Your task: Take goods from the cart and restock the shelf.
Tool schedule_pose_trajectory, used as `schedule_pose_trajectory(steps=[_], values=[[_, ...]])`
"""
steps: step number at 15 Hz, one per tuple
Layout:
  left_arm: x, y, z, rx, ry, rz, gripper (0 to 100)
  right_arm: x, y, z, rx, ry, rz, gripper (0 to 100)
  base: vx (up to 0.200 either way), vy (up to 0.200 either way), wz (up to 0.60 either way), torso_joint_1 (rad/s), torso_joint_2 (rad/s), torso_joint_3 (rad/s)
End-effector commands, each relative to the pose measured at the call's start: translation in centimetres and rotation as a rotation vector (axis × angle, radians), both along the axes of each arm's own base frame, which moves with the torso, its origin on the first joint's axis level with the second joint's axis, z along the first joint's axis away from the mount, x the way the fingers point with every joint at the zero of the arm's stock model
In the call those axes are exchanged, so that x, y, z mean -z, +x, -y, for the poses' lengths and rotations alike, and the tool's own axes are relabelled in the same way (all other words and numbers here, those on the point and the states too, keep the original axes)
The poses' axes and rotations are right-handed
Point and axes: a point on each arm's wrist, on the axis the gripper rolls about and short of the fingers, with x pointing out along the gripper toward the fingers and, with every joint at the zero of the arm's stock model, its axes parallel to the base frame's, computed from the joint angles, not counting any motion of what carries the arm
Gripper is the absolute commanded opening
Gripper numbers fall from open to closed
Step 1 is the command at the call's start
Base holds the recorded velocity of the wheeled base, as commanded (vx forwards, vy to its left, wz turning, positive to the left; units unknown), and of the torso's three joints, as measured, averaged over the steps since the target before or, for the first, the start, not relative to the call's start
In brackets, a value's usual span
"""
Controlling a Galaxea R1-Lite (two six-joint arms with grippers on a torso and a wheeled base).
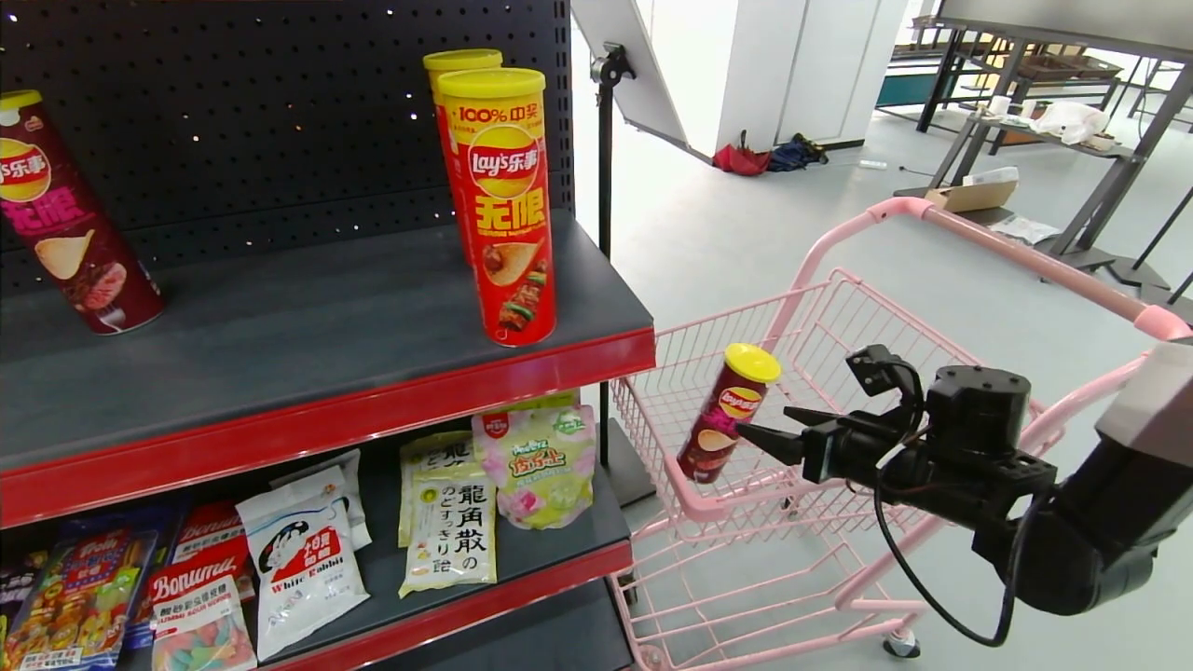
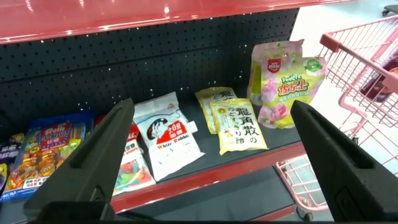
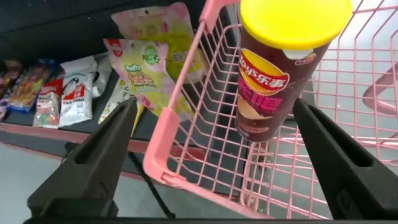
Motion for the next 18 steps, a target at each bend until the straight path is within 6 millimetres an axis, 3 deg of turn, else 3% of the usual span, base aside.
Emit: schedule_pose_trajectory(steps=[1, 10, 18], values=[[0.0, 0.0, 0.0, -0.001, -0.001, -0.001, 100, 1.9, 1.0, -0.2, 0.001, -0.009, -0.041, 100, 0.000, 0.000, 0.00, 0.000, 0.00, 0.000], [0.0, 0.0, 0.0, -0.001, -0.001, 0.000, 100, 3.9, 6.1, -1.0, 0.069, -0.008, 0.017, 100, 0.000, 0.000, 0.00, 0.000, 0.00, 0.000], [0.0, 0.0, 0.0, 0.001, 0.000, 0.000, 100, 5.4, 8.9, -1.7, 0.113, -0.011, 0.049, 100, 0.000, 0.000, 0.00, 0.000, 0.00, 0.000]])
